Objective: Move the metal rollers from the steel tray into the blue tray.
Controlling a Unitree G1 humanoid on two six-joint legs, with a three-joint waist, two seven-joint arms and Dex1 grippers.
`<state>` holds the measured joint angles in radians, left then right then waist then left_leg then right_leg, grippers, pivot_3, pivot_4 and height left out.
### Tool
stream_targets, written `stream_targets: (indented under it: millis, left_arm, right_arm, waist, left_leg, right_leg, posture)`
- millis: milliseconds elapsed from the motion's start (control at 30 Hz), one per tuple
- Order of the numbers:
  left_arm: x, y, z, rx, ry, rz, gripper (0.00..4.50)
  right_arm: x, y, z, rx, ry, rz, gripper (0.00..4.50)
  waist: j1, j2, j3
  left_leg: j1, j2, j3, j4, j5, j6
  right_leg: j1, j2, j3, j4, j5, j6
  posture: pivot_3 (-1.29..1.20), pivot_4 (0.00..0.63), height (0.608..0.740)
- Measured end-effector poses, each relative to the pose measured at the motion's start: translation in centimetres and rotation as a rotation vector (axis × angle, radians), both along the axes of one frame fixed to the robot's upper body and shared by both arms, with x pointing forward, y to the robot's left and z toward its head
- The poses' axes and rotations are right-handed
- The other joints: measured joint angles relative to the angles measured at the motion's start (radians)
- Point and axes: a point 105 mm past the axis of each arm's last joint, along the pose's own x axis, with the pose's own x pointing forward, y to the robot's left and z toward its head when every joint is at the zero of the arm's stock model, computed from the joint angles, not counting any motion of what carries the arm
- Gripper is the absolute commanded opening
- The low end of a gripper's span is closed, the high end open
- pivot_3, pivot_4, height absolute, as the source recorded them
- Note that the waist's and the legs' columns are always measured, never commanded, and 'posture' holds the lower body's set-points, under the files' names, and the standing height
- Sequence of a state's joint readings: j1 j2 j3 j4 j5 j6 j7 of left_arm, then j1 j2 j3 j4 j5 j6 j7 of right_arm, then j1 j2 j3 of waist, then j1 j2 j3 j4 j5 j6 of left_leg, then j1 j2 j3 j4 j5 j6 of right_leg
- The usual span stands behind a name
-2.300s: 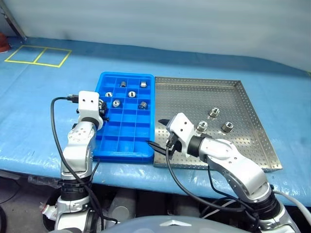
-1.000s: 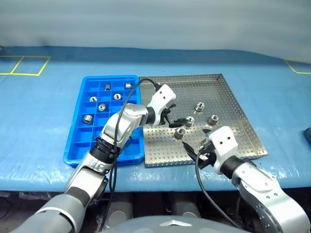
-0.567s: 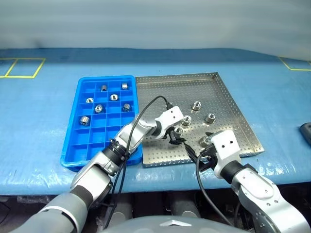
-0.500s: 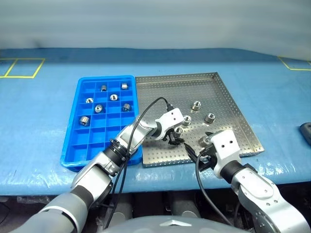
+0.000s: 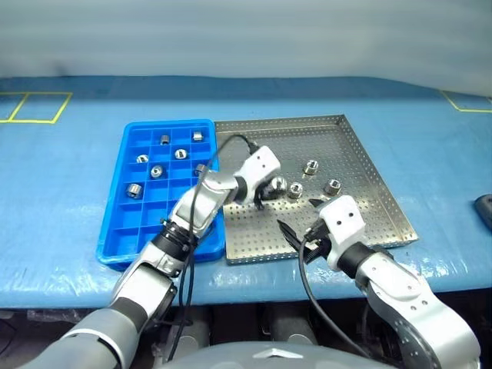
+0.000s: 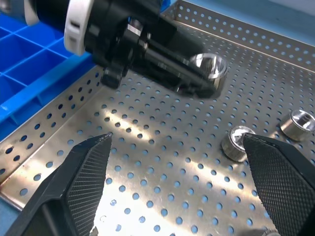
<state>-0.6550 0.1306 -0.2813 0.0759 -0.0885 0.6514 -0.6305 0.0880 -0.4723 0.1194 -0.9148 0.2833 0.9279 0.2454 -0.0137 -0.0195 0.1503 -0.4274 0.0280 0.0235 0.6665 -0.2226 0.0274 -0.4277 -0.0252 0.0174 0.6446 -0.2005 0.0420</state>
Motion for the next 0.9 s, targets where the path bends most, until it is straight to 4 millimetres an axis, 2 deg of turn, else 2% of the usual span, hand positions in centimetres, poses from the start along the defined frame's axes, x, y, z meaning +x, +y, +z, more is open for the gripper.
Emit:
stream_targets:
  millis: [67, 133, 267, 433, 567, 700, 900]
  left_arm:
    - [0.4, 2.1, 1.4, -0.052, -0.065, 0.108, 1.68]
    - [0.3, 4.1, 1.9, -0.067, -0.117, 0.196, 1.68]
    - [-0.5, 8.1, 2.1, -0.064, -0.181, 0.369, 1.68]
    - [-2.8, 12.4, 1.7, -0.008, -0.213, 0.545, 1.68]
    - [-4.5, 14.8, 0.6, 0.044, -0.183, 0.673, 1.68]
    - [-5.9, 16.3, 0.0, 0.068, -0.155, 0.762, 1.68]
    - [-6.4, 17.0, -0.6, 0.082, -0.121, 0.801, 1.68]
  right_arm:
    - [0.9, 0.8, 0.3, -0.01, -0.011, 0.052, 4.5]
    - [1.4, 1.5, 0.6, -0.013, -0.018, 0.097, 4.5]
    - [2.3, 3.1, 0.6, -0.021, -0.013, 0.198, 4.5]
    - [2.9, 5.6, 0.6, -0.019, -0.011, 0.342, 4.5]
    - [2.8, 7.4, 0.2, -0.023, 0.005, 0.452, 4.5]
    - [2.7, 8.5, -0.2, -0.021, 0.017, 0.522, 4.5]
    - [2.3, 9.6, -0.5, -0.018, 0.026, 0.591, 4.5]
  waist:
    - [0.005, 0.0, 0.0]
    - [0.019, 0.0, 0.0]
    - [0.053, -0.001, 0.0]
    - [0.1, -0.001, 0.001]
    - [0.139, -0.001, 0.001]
    - [0.181, -0.001, 0.001]
    - [0.253, -0.001, 0.001]
  left_leg:
    - [0.0, 0.0, 0.0, -0.001, 0.0, 0.0]
    - [0.0, -0.001, -0.001, -0.002, 0.0, 0.0]
    - [-0.001, -0.001, -0.002, -0.003, 0.0, 0.0]
    - [-0.001, 0.0, -0.002, -0.002, 0.0, 0.0]
    - [-0.001, 0.0, -0.003, -0.001, 0.0, 0.0]
    - [-0.001, 0.0, -0.003, -0.001, 0.0, 0.0]
    - [-0.002, 0.0, -0.003, -0.001, 0.0, -0.001]
  right_leg:
    - [0.0, 0.0, 0.0, 0.0, 0.0, 0.0]
    - [0.0, 0.0, 0.0, 0.0, 0.001, 0.001]
    - [0.0, 0.0, -0.001, -0.001, 0.003, 0.004]
    - [0.0, -0.001, -0.002, -0.001, 0.0, 0.0]
    - [0.001, -0.001, -0.003, -0.001, 0.0, 0.0]
    - [0.001, -0.001, -0.004, -0.001, 0.0, 0.0]
    - [-0.001, -0.001, -0.006, -0.001, -0.001, -0.001]
  posture:
    - [0.16, 0.15, 0.74]
    - [0.21, 0.15, 0.74]
    - [0.29, 0.15, 0.74]
    - [0.36, 0.15, 0.74]
    - [0.44, 0.15, 0.74]
    - [0.46, 0.15, 0.74]
    - [0.49, 0.15, 0.74]
